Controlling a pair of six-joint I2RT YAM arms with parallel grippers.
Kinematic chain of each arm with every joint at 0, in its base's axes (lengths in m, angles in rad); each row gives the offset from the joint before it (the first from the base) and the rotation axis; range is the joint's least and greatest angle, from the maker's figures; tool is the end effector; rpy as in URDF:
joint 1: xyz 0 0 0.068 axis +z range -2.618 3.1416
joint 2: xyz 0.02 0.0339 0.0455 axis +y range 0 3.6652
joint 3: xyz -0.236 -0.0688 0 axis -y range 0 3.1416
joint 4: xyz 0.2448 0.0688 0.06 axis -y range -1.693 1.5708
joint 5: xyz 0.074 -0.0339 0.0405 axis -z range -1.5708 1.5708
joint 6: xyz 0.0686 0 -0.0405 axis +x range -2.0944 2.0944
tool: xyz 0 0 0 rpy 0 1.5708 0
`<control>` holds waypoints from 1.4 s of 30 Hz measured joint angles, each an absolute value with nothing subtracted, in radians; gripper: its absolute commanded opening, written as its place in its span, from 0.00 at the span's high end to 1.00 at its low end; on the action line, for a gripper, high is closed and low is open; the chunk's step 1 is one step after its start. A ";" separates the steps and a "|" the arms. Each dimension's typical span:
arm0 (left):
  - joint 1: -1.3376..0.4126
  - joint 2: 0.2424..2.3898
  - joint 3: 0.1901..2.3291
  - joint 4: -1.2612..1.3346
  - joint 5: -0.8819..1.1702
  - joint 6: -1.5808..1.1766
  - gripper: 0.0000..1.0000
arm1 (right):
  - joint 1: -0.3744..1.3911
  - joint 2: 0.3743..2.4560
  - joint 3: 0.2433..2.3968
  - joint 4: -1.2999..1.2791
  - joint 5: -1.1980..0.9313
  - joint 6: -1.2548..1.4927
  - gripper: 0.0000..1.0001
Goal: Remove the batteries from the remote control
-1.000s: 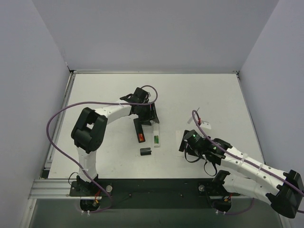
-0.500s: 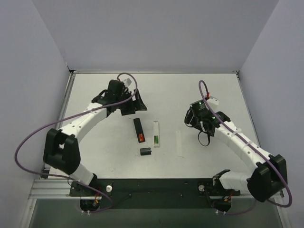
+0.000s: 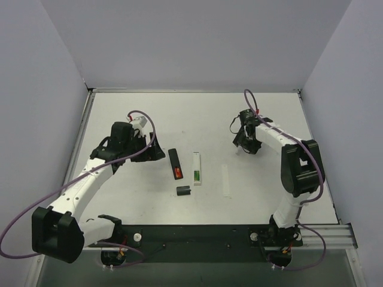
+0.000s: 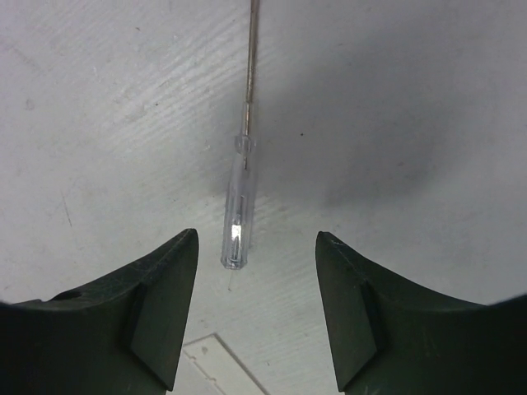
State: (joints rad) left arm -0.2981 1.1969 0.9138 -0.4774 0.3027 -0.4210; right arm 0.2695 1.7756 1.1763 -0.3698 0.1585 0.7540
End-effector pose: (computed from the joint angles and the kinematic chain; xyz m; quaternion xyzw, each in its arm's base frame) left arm 0.2680 -0.1037 0.2263 0.0035 0.9105 -0.2668 0.3160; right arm 0.3732 0.0919 0.1392 0.2512 0.9187 0.0787 0.2946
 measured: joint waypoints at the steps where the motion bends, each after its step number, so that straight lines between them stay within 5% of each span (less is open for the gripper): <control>1: -0.299 1.179 0.891 -0.476 0.302 -0.410 0.09 | 0.268 1.801 1.191 -0.364 0.149 0.753 0.46; 8: -0.299 1.122 0.849 -0.462 0.310 -0.383 0.12 | 0.267 1.913 1.248 -0.350 0.115 0.748 0.55; 11: -0.299 1.122 0.848 -0.458 0.321 -0.383 0.14 | 0.267 1.913 1.244 -0.339 0.116 0.746 0.66; 15: -0.300 1.122 0.836 -0.437 0.363 -0.389 0.16 | 0.267 1.890 1.205 -0.313 0.125 0.732 0.93; 18: -0.302 1.125 0.826 -0.424 0.389 -0.398 0.18 | 0.270 1.856 1.158 -0.293 0.125 0.720 0.99; 24: -0.302 1.145 0.820 -0.393 0.435 -0.427 0.19 | 0.311 1.726 1.095 -0.334 0.062 0.625 1.00; 32: -0.305 1.147 0.805 -0.306 0.584 -0.550 0.20 | 0.593 1.390 1.092 -0.319 -0.228 0.511 1.00; 42: -0.309 1.165 0.850 -0.139 0.743 -0.748 0.35 | 0.820 1.356 1.055 -0.216 -0.411 0.561 1.00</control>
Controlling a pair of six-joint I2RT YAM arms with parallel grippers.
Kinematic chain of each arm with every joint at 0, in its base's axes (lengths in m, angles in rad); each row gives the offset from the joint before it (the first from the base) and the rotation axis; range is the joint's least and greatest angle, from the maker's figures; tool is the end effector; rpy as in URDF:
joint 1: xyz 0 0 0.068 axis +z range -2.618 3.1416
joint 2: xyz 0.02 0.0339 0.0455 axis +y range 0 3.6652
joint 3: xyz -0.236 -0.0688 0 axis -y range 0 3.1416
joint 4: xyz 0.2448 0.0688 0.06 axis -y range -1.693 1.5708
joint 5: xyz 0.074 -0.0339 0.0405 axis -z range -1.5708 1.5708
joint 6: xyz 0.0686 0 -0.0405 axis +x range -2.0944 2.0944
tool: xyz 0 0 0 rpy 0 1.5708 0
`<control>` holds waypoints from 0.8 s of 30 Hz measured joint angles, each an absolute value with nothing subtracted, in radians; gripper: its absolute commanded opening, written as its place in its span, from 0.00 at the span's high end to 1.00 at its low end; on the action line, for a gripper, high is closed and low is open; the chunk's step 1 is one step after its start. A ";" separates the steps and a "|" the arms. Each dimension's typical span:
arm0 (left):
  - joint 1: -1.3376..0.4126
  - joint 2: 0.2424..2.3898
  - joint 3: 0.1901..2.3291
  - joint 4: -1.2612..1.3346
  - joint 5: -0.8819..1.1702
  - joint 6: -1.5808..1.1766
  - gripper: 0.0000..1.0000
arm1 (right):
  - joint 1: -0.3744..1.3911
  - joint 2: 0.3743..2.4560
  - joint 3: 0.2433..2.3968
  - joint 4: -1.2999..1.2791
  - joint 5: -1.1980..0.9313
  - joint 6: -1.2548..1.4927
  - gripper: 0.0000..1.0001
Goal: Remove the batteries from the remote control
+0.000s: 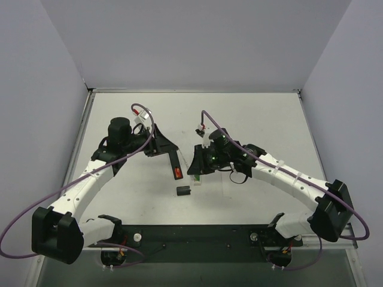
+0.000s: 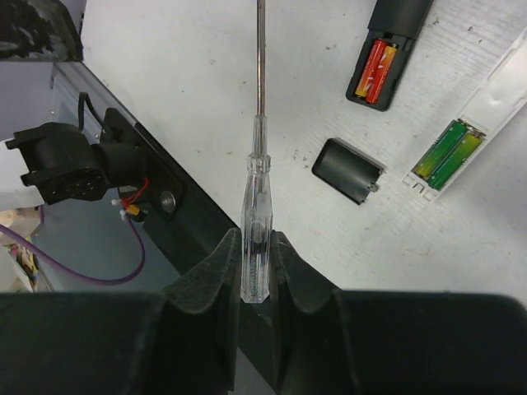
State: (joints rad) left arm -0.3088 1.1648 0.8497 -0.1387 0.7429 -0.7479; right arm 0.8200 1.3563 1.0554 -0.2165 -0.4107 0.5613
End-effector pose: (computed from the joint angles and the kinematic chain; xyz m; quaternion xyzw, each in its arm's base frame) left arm 0.2622 -0.1324 0.2569 0.0156 0.8131 -0.5148 0.2713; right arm 0.2122 0.2675 0.2611 -0.2108 0.8260 0.4494 0.2670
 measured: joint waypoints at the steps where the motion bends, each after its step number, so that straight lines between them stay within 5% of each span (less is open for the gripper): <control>1: -0.309 1.165 0.850 -0.123 0.750 -0.759 0.38 | 0.820 1.348 1.040 -0.195 -0.423 0.578 1.00; 14: -0.313 1.167 0.850 -0.028 0.782 -0.875 0.46 | 0.818 1.235 0.908 0.060 -0.553 0.728 1.00; 17: -0.313 1.168 0.850 -0.025 0.781 -0.887 0.52 | 0.818 1.235 0.886 0.103 -0.568 0.756 1.00; 21: -0.313 1.172 0.849 -0.019 0.781 -0.905 0.73 | 0.818 1.235 0.859 0.136 -0.582 0.772 1.00; 24: -0.313 1.176 0.843 -0.009 0.774 -0.916 0.76 | 0.818 1.235 0.852 0.157 -0.591 0.780 1.00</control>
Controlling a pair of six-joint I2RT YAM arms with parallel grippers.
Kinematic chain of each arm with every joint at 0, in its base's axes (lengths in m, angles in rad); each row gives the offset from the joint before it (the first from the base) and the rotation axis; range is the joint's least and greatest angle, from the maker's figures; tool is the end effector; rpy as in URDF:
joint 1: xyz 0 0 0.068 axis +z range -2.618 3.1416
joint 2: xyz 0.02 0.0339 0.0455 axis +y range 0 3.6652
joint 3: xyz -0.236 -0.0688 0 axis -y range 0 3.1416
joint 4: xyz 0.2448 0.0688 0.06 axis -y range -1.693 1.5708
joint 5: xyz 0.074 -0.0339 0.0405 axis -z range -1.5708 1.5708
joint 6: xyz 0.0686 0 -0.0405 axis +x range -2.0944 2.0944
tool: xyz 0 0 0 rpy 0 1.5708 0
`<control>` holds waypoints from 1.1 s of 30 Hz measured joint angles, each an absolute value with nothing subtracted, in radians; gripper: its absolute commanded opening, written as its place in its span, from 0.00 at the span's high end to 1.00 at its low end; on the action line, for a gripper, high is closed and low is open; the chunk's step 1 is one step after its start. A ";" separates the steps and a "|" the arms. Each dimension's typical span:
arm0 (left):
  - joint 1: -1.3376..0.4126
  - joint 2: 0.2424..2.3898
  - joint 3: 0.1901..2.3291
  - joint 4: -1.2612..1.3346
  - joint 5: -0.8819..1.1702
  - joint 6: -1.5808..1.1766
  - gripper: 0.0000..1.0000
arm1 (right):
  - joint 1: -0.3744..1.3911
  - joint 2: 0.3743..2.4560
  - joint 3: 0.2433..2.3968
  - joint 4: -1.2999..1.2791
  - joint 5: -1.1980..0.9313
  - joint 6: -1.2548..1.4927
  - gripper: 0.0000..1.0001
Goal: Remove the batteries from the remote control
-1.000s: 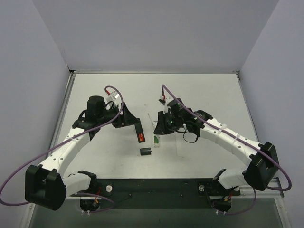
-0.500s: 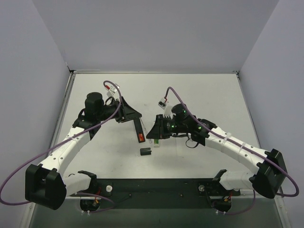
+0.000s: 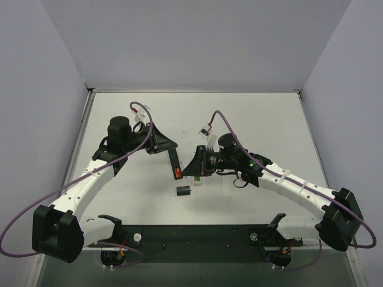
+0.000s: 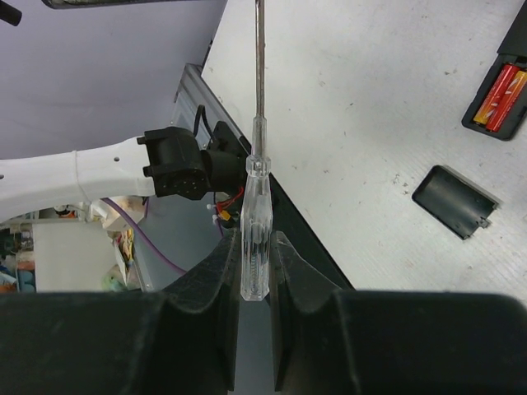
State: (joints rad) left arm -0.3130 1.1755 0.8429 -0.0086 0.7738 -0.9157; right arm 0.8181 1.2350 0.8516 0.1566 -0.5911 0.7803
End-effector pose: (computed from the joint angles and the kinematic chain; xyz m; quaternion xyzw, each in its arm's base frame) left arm 0.2669 -0.1368 0.2669 -0.0167 0.7870 -0.5598 0.2588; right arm 0.1904 0.2592 0.2709 -0.1954 0.7451 0.5858 0.2519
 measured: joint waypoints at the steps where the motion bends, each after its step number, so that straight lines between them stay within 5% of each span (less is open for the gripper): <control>1: -0.313 1.177 0.842 -0.007 0.773 -0.916 0.77 | 0.818 1.235 0.850 0.161 -0.592 0.782 1.00; 18: -0.336 1.194 0.809 0.028 0.756 -0.957 0.74 | 0.818 1.196 0.798 0.177 -0.588 0.784 1.00; 20: -0.346 1.198 0.806 0.039 0.755 -0.969 0.81 | 0.818 1.196 0.793 0.176 -0.587 0.785 1.00; 21: -0.349 1.198 0.802 0.050 0.754 -0.979 1.00 | 0.818 1.196 0.793 0.176 -0.587 0.785 1.00; 23: -0.353 1.198 0.791 0.070 0.754 -0.999 1.00 | 0.818 1.196 0.793 0.178 -0.587 0.785 1.00; 24: -0.354 1.198 0.785 0.080 0.754 -1.010 1.00 | 0.818 1.196 0.793 0.176 -0.584 0.785 0.98; 28: -0.355 1.198 0.763 0.104 0.748 -1.045 1.00 | 0.820 1.192 0.793 0.158 -0.550 0.775 0.55; 33: -0.353 1.197 0.689 0.136 0.744 -1.151 1.00 | 0.836 1.138 0.786 0.115 -0.379 0.672 0.47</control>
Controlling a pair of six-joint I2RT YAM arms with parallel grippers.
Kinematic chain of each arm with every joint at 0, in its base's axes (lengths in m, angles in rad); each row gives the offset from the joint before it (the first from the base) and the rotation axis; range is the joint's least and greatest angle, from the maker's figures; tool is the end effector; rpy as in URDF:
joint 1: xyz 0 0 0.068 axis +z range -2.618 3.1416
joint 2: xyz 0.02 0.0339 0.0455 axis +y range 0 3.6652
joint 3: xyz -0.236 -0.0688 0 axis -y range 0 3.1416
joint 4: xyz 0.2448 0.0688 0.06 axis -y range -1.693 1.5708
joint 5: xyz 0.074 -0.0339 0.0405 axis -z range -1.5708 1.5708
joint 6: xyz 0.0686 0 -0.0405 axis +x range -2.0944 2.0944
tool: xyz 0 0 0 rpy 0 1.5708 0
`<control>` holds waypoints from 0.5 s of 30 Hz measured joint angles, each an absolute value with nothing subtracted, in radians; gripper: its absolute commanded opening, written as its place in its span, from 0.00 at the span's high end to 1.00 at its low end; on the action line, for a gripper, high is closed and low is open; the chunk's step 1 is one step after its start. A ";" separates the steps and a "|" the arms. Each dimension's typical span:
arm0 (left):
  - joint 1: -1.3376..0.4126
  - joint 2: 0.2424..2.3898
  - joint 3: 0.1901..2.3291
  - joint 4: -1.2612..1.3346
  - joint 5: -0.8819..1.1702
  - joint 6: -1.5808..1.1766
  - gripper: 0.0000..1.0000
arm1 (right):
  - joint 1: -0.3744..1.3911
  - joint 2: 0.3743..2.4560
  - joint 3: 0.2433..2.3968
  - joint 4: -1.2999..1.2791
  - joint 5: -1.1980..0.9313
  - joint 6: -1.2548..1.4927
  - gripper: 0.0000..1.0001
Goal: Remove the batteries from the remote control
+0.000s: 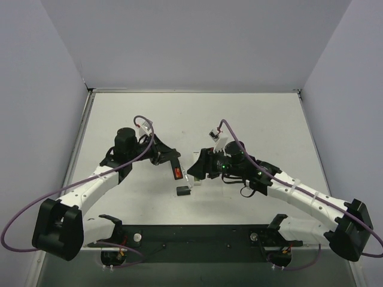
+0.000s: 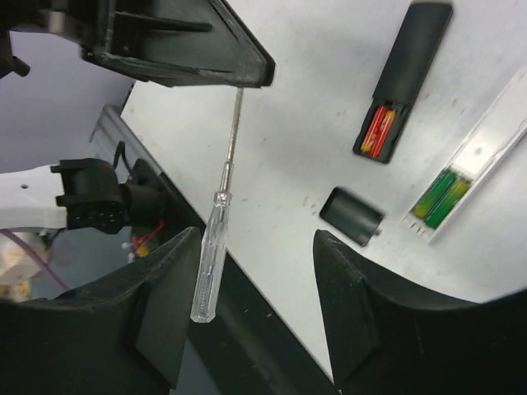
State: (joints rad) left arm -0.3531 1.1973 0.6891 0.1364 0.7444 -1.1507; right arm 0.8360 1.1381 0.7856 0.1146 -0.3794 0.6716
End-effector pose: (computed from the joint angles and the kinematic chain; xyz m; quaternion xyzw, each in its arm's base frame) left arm 0.2588 -0.1449 0.2213 -0.1096 0.7884 -0.5783 0.1788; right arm 0.1859 0.2436 0.2671 -0.1796 0.7597 0.5236 0.3412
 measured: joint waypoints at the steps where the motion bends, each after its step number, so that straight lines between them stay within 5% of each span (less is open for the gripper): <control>1: -0.352 1.197 0.673 0.149 0.741 -1.181 1.00 | 0.845 1.114 0.775 0.123 -0.341 0.640 0.47; 5: -0.345 1.195 0.639 0.184 0.707 -1.296 1.00 | 0.881 1.000 0.654 0.286 -0.236 0.510 0.42; 15: -0.343 1.111 0.581 0.244 0.572 -1.508 1.00 | 0.996 0.931 0.557 0.498 -0.117 0.150 0.50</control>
